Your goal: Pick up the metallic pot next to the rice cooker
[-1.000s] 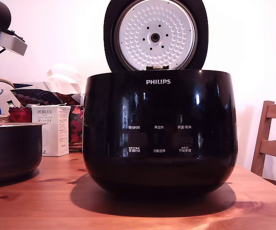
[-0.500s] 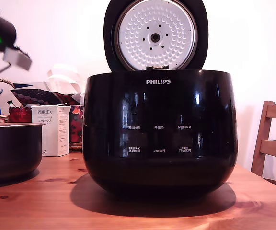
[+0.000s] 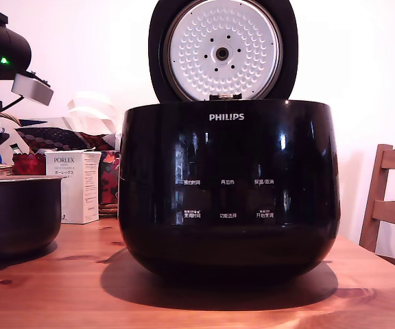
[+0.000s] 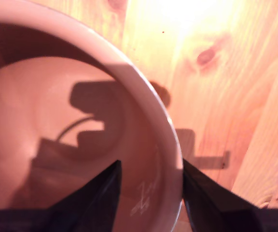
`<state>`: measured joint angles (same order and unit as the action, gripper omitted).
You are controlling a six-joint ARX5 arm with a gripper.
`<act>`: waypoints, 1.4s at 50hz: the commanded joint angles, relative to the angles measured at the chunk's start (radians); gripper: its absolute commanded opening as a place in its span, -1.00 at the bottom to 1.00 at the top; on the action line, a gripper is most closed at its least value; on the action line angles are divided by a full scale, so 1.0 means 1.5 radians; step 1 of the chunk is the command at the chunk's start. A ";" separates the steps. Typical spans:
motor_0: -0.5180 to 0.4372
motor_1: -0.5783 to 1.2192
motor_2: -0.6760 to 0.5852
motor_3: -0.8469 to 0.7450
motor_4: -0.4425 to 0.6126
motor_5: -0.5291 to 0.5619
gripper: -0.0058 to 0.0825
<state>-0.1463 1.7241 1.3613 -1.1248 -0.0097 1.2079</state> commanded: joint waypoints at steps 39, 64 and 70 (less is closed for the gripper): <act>-0.016 0.033 -0.003 -0.007 0.003 -0.010 -0.37; -0.036 0.031 -0.003 -0.026 0.001 -0.010 -0.92; -0.040 0.022 -0.002 -0.028 -0.002 -0.010 -0.92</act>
<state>-0.1905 1.7435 1.3617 -1.1515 -0.0231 1.1862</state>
